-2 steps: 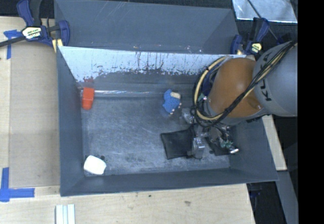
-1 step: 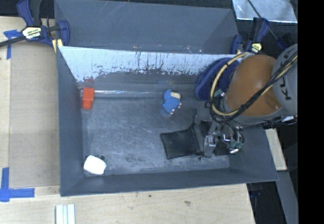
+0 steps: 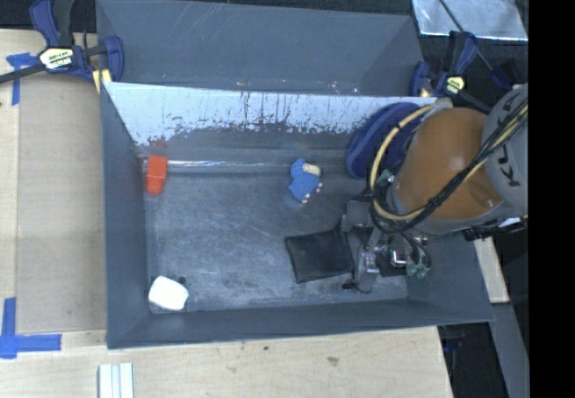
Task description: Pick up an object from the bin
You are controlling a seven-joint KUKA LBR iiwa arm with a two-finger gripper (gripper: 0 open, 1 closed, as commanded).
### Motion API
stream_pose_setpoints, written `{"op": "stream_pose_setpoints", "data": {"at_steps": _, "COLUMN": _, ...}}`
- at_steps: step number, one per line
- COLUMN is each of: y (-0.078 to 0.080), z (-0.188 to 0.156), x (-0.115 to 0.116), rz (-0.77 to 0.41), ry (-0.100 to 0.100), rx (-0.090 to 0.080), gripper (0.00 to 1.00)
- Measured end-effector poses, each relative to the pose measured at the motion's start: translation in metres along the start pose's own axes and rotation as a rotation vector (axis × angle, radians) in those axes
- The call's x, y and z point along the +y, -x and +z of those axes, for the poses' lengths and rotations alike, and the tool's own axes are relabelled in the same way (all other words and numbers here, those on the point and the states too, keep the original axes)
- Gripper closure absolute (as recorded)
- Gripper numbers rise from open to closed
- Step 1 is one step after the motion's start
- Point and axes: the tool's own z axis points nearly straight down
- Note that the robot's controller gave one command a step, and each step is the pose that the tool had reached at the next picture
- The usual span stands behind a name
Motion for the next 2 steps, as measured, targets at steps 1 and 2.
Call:
{"op": "stream_pose_setpoints", "data": {"at_steps": 1, "y": 0.0209, "z": 0.0421, "x": -0.0069, "rz": 0.290, "ry": 0.002, "rx": 0.000, "gripper": 0.00}}
{"op": "stream_pose_setpoints", "data": {"at_steps": 2, "y": 0.0210, "z": 0.0420, "x": -0.0064, "rz": 0.286, "ry": 0.002, "rx": -0.001, "gripper": 0.00}}
